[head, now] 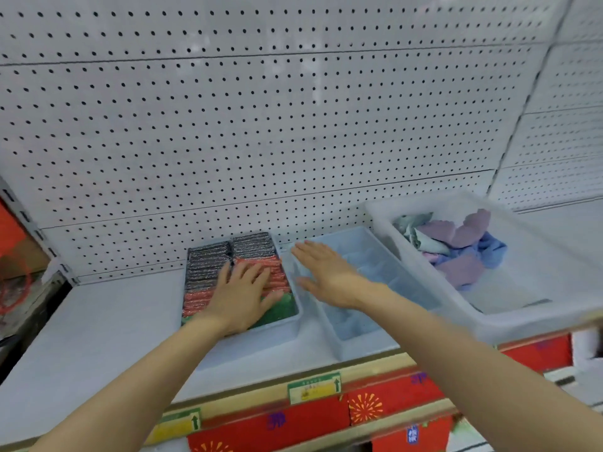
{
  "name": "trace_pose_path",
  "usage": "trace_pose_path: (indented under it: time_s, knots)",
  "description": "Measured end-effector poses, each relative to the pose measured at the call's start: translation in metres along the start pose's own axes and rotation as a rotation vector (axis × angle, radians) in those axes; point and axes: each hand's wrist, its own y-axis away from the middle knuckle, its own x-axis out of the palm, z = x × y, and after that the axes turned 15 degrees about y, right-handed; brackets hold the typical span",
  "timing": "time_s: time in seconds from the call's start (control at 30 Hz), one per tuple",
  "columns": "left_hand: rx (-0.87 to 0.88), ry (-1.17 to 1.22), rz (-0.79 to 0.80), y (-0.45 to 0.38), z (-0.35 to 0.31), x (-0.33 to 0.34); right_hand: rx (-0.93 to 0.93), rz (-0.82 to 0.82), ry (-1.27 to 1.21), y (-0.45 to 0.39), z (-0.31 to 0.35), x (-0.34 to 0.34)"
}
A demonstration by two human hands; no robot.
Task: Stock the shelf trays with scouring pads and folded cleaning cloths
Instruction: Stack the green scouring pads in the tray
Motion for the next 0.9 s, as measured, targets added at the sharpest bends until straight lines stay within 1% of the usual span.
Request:
trace_pose_path:
  time_s: [0.07, 0.13, 0.27, 0.37, 0.43, 0.53, 0.6, 0.67, 0.7, 0.73, 0.83, 0.87, 0.9]
  knots:
    - [0.085, 0.032, -0.131, -0.017, -0.031, -0.010, 0.087, -0.096, -0.010, 0.018, -0.033, -0.018]
    - [0.195, 0.089, -0.159, -0.039, -0.073, -0.017, 0.202, -0.153, 0.002, 0.039, -0.068, -0.030]
    - [0.520, 0.140, -0.098, -0.073, -0.168, -0.013, 0.419, -0.158, 0.030, 0.087, -0.132, -0.044]
    - [0.682, 0.218, 0.015, -0.088, -0.244, -0.011, 0.566, -0.147, 0.043, 0.127, -0.170, -0.049]
    - [0.695, 0.176, 0.158, -0.101, -0.289, -0.006, 0.622, -0.133, 0.051, 0.150, -0.189, -0.049]
    - [0.669, -0.052, 0.370, -0.122, -0.341, 0.009, 0.658, -0.105, 0.088, 0.183, -0.217, -0.049]
    - [0.639, -0.183, 0.515, -0.136, -0.361, 0.024, 0.678, -0.079, 0.096, 0.201, -0.232, -0.050]
    - [0.578, -0.241, 0.676, -0.149, -0.370, 0.042, 0.699, -0.038, 0.105, 0.218, -0.247, -0.050]
    - [0.555, -0.263, 0.722, -0.153, -0.373, 0.050, 0.702, -0.010, 0.109, 0.225, -0.255, -0.049]
    - [0.548, -0.301, 0.731, -0.154, -0.373, 0.057, 0.696, 0.023, 0.109, 0.231, -0.261, -0.049]
    - [0.603, -0.459, 0.627, -0.161, -0.376, 0.072, 0.662, 0.113, 0.099, 0.245, -0.281, -0.049]
    - [0.607, -0.485, 0.603, -0.164, -0.377, 0.074, 0.652, 0.140, 0.093, 0.247, -0.286, -0.048]
    - [0.605, -0.460, 0.586, -0.167, -0.378, 0.073, 0.641, 0.171, 0.086, 0.248, -0.290, -0.049]
